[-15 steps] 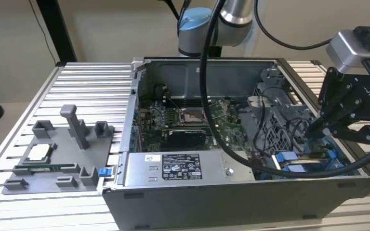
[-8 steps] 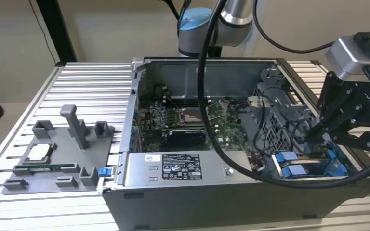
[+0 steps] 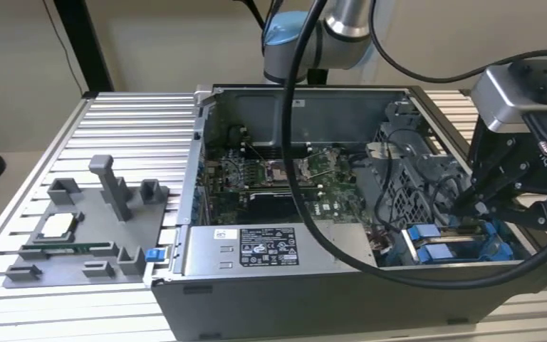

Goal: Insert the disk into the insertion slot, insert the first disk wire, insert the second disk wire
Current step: 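Insert the second disk wire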

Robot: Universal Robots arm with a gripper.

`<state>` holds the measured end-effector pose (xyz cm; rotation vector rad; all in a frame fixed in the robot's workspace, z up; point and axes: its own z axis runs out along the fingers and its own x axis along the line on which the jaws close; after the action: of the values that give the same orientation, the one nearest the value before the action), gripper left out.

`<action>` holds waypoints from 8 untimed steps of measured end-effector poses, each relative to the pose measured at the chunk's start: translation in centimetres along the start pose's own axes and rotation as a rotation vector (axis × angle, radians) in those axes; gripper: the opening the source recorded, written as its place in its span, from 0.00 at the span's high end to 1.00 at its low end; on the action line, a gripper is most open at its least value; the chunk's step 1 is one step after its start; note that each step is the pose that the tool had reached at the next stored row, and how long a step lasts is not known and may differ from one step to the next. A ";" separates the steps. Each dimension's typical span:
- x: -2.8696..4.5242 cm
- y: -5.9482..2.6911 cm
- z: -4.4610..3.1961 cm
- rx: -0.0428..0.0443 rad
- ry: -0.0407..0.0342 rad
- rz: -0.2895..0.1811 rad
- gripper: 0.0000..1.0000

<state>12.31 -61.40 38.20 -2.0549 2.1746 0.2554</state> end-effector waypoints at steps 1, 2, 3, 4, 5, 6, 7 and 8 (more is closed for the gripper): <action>0.02 0.10 0.08 0.0099 -0.0006 -0.003 1.00; 0.04 0.21 0.16 0.0191 -0.0011 -0.006 1.00; 0.06 0.37 0.27 0.0270 -0.0015 -0.008 1.00; 0.06 0.57 0.38 0.0341 -0.0018 -0.010 1.00; 0.05 0.78 0.51 0.0418 -0.0022 -0.012 1.00; 0.03 0.94 0.61 0.0486 -0.0027 -0.014 1.00; 0.00 1.12 0.72 0.0573 -0.0031 -0.016 1.00; -0.03 1.29 0.82 0.0668 -0.0035 -0.018 1.00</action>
<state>11.01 -61.12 37.44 -2.0359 2.1313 0.1817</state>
